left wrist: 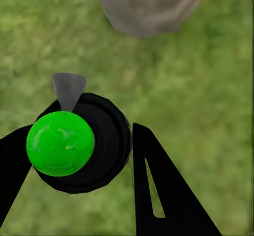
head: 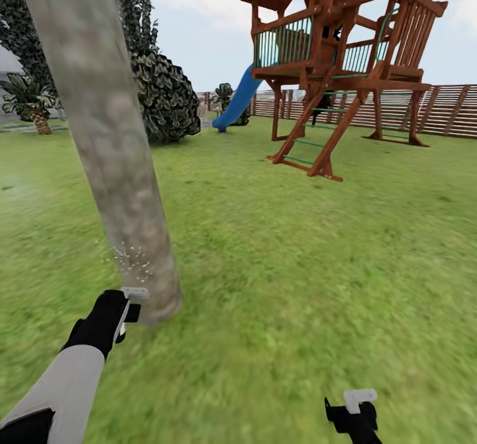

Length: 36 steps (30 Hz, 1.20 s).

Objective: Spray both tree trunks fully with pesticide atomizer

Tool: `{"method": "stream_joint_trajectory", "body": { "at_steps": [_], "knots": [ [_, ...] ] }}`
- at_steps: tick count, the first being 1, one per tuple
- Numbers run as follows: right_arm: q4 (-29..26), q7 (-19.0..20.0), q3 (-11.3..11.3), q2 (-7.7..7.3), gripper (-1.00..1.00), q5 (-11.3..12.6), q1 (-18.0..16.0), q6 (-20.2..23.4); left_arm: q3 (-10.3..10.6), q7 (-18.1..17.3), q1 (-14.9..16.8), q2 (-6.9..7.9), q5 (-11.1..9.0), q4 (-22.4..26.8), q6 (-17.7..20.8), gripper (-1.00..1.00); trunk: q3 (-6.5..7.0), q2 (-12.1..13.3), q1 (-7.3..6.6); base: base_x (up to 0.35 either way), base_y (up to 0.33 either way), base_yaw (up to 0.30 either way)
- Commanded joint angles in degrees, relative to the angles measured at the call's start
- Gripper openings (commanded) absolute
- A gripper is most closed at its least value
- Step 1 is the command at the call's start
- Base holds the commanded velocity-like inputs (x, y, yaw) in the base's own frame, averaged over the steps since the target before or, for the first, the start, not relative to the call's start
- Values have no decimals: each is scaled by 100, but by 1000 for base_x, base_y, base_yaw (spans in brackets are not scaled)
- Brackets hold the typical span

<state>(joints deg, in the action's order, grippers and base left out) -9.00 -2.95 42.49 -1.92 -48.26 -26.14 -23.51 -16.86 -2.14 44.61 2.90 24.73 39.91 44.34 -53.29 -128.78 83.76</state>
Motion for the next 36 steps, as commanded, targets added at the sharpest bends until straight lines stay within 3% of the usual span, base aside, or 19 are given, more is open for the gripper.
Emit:
{"method": "stream_joint_trajectory", "body": {
  "at_steps": [1,17,25,33,35,36],
  "knots": [
    [12,-30,32,-1,100,-60,-5,-22,-17,-23,4,-3,32,8,22,-100,-5,-2,1,184,-239,18],
    [12,-39,32,-1,100,-60,-5,-22,-19,-23,4,-8,32,12,22,-100,-5,-2,1,184,-239,15],
    [17,-39,26,-1,100,-60,-5,-22,-10,-23,4,-9,32,8,22,-100,-5,-2,1,158,-247,259],
    [16,-31,29,-1,100,-60,-5,-23,-10,-23,4,-12,25,-2,22,-100,-5,-2,1,-34,-254,276],
    [14,-24,31,-1,100,-60,-5,-22,-19,-23,4,-13,-127,6,17,-100,-5,-2,1,-31,-53,276],
    [15,-22,30,-1,100,-60,-5,-23,-12,-28,6,-11,-313,31,10,-100,-5,-2,1,-9,-15,276]
  ]
}}
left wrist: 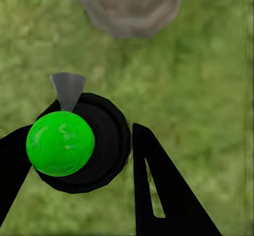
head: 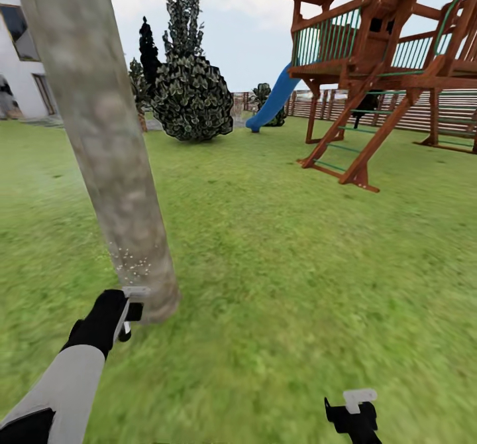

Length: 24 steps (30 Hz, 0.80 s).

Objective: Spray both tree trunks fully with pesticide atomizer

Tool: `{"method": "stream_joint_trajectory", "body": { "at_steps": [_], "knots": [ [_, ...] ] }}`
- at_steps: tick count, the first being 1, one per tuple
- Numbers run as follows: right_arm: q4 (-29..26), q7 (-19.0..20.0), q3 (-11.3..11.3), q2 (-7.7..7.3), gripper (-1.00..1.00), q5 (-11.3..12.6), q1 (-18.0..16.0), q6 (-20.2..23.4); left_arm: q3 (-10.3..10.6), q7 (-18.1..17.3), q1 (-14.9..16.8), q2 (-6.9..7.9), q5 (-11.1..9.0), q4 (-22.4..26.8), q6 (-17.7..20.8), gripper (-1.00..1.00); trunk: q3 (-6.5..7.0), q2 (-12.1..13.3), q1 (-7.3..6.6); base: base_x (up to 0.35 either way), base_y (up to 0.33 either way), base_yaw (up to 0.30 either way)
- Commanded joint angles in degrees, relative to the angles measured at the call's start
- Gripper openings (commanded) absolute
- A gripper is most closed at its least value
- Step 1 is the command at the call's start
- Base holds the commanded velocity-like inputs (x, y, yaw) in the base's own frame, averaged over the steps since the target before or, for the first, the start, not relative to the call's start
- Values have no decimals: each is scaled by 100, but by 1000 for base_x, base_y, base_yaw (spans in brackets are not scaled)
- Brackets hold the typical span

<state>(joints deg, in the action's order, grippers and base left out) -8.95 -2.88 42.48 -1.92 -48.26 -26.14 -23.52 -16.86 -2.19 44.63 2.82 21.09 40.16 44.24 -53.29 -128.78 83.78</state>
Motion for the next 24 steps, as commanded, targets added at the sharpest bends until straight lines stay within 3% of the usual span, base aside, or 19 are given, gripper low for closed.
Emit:
{"method": "stream_joint_trajectory", "body": {
  "at_steps": [1,3,5,7,8,9,10,11,14,15,16,19,21,24],
  "knots": [
    [11,-29,30,-1,100,-61,-5,-22,9,-20,32,-1,-62,19,23,-100,-5,-2,-1,-4,-6,276],
    [8,-29,31,-1,100,-61,-5,-23,21,-13,86,-25,-128,23,39,-100,-5,-2,-1,-1,-2,276],
    [8,-29,32,-1,100,-61,-5,-23,40,-4,326,-275,-116,33,55,-100,-5,-2,-1,0,0,276],
    [8,-29,32,-1,100,-61,-5,-23,18,-17,508,-265,-123,44,65,-100,-5,-2,-1,0,0,276],
    [8,-29,32,-1,100,-61,-5,-24,4,-22,535,-150,-118,49,66,-100,-5,-2,-1,0,0,276],
    [8,-29,32,-1,100,-61,-5,-23,-3,-55,544,83,-133,45,70,-100,-5,-2,-1,0,0,276],
    [8,-31,32,-1,100,-61,-5,-21,8,-89,551,481,-153,25,71,-100,-5,-2,-1,0,0,264],
    [8,-32,32,-1,100,-61,-5,-21,22,-88,559,466,-155,30,69,-100,-5,-2,-1,0,0,235],
    [8,-34,32,-3,100,-55,-5,-21,55,-22,685,-146,-117,29,62,-100,-5,-2,-1,0,0,74],
    [8,-35,32,-5,100,-53,-5,-21,52,-13,816,-278,-120,0,69,-100,-5,-2,-1,0,0,9],
    [8,-36,32,-8,100,-52,-5,-21,51,-22,907,-322,-118,-20,74,-100,-5,-2,-1,0,0,4],
    [8,-52,32,-10,100,-52,-5,-21,59,-68,948,-247,-106,25,104,-100,-5,-2,-1,0,0,1],
    [8,-55,32,-10,100,-52,-5,-21,58,-90,933,-38,-114,46,119,-100,-5,-2,-1,33,-47,0],
    [8,-55,32,-10,100,-52,-5,-21,86,-71,907,-16,-114,41,106,-100,-5,-2,-1,124,-192,0]
  ]
}}
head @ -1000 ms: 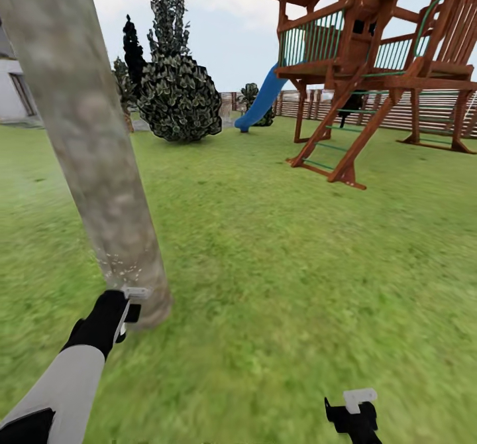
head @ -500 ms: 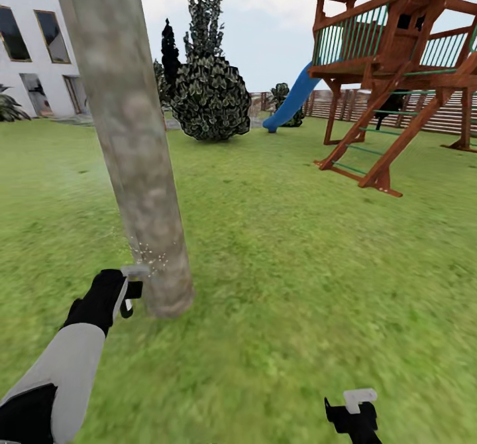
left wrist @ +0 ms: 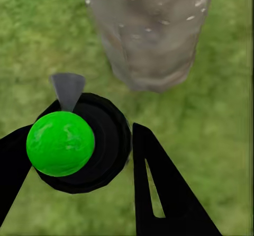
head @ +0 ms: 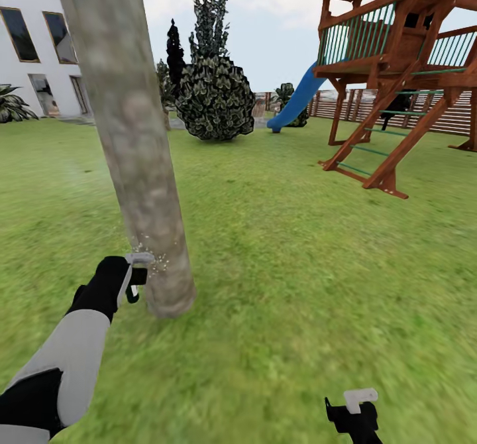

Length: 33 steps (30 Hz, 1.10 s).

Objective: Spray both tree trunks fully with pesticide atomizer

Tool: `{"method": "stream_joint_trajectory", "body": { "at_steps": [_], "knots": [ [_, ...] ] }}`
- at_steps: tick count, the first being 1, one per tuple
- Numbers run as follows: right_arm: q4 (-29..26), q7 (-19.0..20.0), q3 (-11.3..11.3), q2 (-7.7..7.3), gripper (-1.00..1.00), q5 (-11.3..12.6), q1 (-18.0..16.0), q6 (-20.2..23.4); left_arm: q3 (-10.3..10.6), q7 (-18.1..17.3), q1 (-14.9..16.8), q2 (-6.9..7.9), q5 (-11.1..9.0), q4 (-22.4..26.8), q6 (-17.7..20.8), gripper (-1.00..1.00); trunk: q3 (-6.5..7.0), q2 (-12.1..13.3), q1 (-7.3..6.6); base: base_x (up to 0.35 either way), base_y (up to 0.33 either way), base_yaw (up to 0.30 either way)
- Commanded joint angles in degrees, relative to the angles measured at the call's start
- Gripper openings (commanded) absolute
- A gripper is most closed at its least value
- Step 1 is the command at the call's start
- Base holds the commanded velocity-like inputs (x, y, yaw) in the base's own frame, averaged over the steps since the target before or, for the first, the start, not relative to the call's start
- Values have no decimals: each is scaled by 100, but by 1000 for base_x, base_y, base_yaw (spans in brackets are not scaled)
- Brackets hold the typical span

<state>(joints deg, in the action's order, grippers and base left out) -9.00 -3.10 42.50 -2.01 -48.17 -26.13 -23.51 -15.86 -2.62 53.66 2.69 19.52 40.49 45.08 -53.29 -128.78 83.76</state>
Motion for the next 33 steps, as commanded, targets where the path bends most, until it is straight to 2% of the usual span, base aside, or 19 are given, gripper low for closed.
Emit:
{"method": "stream_joint_trajectory", "body": {
  "at_steps": [1,14,22,26,28,33],
  "knots": [
    [12,-32,30,-1,100,-61,-6,-22,-8,-17,-6,-19,43,4,20,-100,-5,-2,0,146,-230,0],
    [12,-25,30,7,100,-63,-6,-22,-12,-4,-13,-6,43,-11,10,-100,-5,-2,0,38,-262,5],
    [12,-20,30,8,100,-63,-6,-22,-20,7,-25,-5,50,-42,4,-100,-5,-2,0,46,-269,247],
    [12,-15,30,8,100,-61,-6,-22,-33,-5,-37,124,57,-27,5,-100,-5,-2,0,157,-259,277],
    [12,-15,30,8,100,-62,-6,-22,-40,12,-33,-43,40,-69,-15,-100,-5,-2,0,232,-195,247],
    [12,-15,30,6,100,-62,-6,-22,-18,-1,-31,-76,43,-68,-8,-100,-5,-2,0,239,-189,97]
  ]
}}
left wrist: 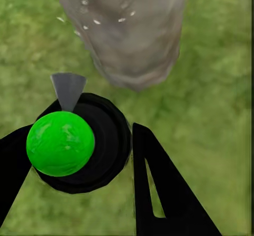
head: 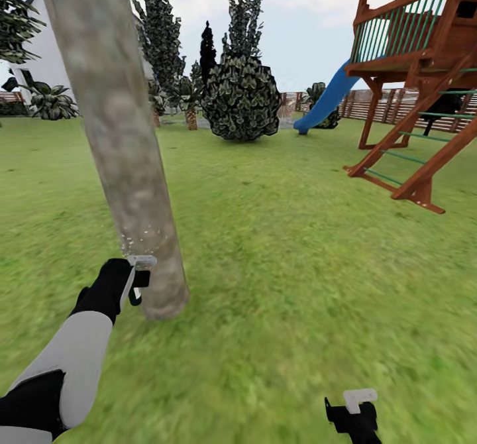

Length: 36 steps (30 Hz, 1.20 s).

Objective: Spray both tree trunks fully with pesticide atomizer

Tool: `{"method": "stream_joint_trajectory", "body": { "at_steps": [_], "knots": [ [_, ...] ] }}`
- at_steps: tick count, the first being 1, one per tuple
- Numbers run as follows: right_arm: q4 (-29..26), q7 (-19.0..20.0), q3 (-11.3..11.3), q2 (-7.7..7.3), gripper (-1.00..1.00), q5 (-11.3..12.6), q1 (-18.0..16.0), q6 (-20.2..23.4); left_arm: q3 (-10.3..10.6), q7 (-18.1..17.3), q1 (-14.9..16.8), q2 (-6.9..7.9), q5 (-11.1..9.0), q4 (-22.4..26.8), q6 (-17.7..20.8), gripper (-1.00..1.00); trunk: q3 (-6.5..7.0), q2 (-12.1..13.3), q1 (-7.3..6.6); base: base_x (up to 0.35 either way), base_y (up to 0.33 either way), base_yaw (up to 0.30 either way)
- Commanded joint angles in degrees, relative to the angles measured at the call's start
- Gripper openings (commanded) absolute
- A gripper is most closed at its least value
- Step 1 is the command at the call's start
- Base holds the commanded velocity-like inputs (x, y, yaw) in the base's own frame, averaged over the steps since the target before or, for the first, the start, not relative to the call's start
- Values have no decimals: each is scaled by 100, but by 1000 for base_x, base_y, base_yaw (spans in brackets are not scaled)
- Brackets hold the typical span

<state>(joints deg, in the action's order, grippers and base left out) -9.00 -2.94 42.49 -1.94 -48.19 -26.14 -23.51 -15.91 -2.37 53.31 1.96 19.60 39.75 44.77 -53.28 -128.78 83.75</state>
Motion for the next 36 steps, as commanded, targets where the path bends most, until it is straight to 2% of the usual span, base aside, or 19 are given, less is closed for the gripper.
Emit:
{"method": "stream_joint_trajectory", "body": {
  "at_steps": [1,12,17,18,20,22,25,29,31,34,36],
  "knots": [
    [12,-31,31,-5,100,-63,-6,-22,-11,-26,4,-3,35,7,23,-100,-5,-2,1,237,-190,7],
    [12,-37,31,0,100,-68,-6,-22,0,-26,4,52,52,35,47,-100,-5,-2,1,116,-254,5],
    [12,-38,31,1,100,-68,-6,-22,-10,-26,-9,55,64,7,39,-100,-5,-2,1,65,-267,249],
    [12,-35,31,1,100,-68,-6,-22,-40,-26,-59,83,68,19,34,-100,-5,-2,1,5,-271,277],
    [12,-34,31,1,100,-68,-6,-22,-58,-45,-123,322,59,16,39,-100,-5,-2,1,1,-271,277],
    [12,-32,31,1,100,-68,-6,-22,-43,-64,-135,434,42,-3,35,-100,-5,-2,1,0,-271,278],
    [12,-31,31,1,100,-68,-6,-22,-36,-75,-138,344,28,-18,30,-100,-5,-2,1,89,-268,278],
    [12,-31,31,1,100,-68,-6,-22,-37,-34,-136,75,26,-11,24,-100,-5,-2,1,166,-247,278],
    [12,-31,31,1,100,-68,-6,-22,-36,-35,-136,58,31,-11,23,-100,-5,-2,1,179,-241,277],
    [12,-31,31,1,100,-68,-6,-22,-73,-31,-251,188,56,-48,-3,-100,-5,-2,1,180,-240,271],
    [12,-31,31,1,100,-68,-6,-22,-59,-28,-345,385,60,-72,-11,-100,-5,-2,1,178,-240,235]
  ]
}}
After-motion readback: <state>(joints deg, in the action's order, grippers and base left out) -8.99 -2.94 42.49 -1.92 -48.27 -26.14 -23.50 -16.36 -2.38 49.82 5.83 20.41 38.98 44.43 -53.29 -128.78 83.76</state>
